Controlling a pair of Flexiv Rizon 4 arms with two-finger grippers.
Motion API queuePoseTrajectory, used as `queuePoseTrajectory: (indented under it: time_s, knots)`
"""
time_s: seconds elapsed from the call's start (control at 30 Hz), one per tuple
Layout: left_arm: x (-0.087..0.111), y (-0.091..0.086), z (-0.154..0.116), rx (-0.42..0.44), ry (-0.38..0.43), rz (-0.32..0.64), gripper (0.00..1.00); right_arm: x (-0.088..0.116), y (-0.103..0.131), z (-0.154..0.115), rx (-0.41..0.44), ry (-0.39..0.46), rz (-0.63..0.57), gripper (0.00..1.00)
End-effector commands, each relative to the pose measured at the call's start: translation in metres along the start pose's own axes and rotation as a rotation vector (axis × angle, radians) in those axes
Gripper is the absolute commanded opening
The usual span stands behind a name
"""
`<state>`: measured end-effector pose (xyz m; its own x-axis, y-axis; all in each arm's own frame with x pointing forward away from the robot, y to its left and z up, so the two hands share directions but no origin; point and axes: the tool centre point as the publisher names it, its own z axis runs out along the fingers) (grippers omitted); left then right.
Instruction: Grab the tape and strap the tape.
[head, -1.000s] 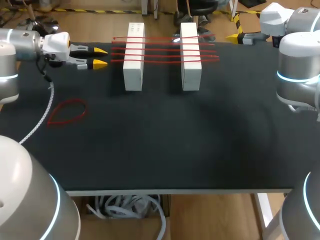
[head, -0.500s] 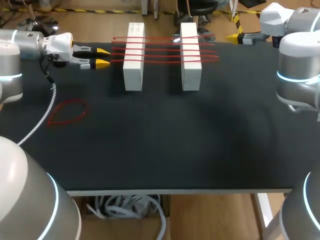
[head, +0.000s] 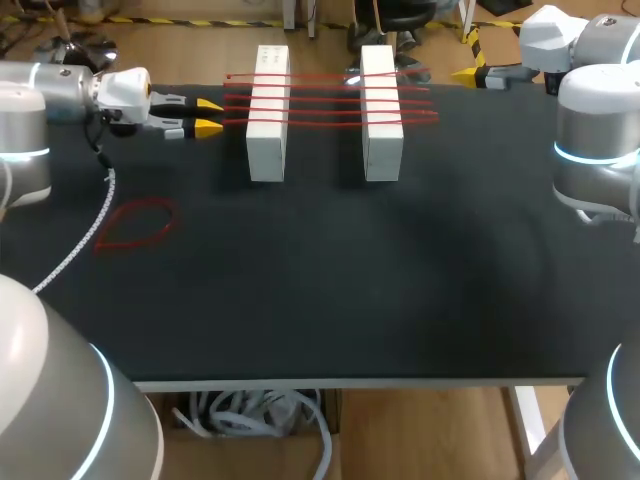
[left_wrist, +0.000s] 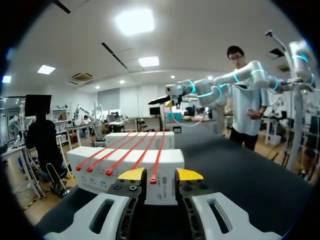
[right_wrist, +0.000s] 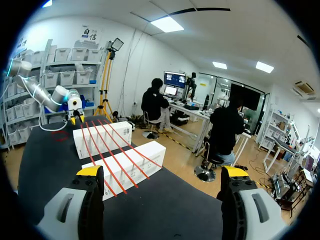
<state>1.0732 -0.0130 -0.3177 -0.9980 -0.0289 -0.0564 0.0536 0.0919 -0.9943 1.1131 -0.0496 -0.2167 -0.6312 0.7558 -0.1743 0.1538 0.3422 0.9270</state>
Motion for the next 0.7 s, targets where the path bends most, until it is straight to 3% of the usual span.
queuePoseTrajectory:
  time_s: [0.03,0.7]
  knots:
    - [-0.0029,0.0047,0.0010,0.006,0.006,-0.003,0.24,-0.0004,0.0004,0.0002,0.003,0.001,0.000,1.00]
    - [-0.0031,0.0120,0.0046,0.014,0.000,-0.018,0.16,-0.0004,0.0004,0.0002,0.003,0.001,0.000,1.00]
